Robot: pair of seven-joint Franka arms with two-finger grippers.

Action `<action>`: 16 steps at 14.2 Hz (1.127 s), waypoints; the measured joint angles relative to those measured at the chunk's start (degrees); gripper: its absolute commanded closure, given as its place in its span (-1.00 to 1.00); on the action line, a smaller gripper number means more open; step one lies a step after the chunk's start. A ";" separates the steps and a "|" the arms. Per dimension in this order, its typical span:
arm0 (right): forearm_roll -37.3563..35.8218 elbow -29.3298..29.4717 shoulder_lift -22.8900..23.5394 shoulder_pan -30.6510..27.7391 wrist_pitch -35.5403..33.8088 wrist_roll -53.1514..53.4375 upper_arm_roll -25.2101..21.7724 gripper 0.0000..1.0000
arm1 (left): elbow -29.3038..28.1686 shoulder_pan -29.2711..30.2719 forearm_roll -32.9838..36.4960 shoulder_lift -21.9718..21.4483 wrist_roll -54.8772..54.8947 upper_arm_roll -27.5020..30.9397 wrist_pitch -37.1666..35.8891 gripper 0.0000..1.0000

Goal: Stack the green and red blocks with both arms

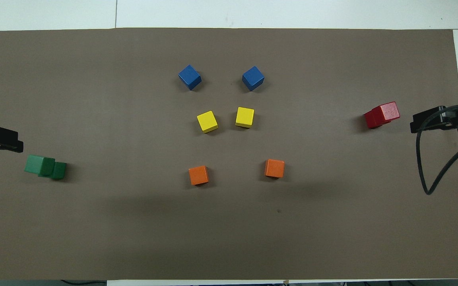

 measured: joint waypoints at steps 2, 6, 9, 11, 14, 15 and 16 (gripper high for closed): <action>0.00 0.22 0.02 1.87 0.00 0.00 -1.43 -1.00 | 0.30 0.00 0.00 0.00 0.03 0.02 0.36 -1.00; 0.00 0.65 0.02 2.42 0.00 0.00 -3.02 -1.00 | 0.41 0.00 0.00 0.00 0.38 0.01 0.94 -1.00; -0.01 0.66 0.02 2.41 0.00 0.00 -3.14 -1.00 | 0.58 0.00 0.00 0.00 0.72 -0.03 1.17 -1.00; -0.11 0.66 0.02 2.41 -0.01 0.00 -3.19 -1.00 | 0.97 0.00 0.00 -0.03 0.75 -0.08 1.18 -1.00; -0.92 0.64 0.02 2.40 -0.50 0.00 -3.24 -1.00 | 1.25 0.00 0.00 -0.08 0.75 -0.08 1.18 -1.00; -1.05 0.61 0.02 2.40 -0.66 0.00 -3.25 -1.00 | 1.25 0.00 0.00 -0.08 0.75 -0.08 1.18 -1.00; -1.15 0.59 0.02 2.40 -0.78 0.00 -3.25 -1.00 | 1.25 0.00 0.00 -0.08 0.76 -0.10 1.18 -1.00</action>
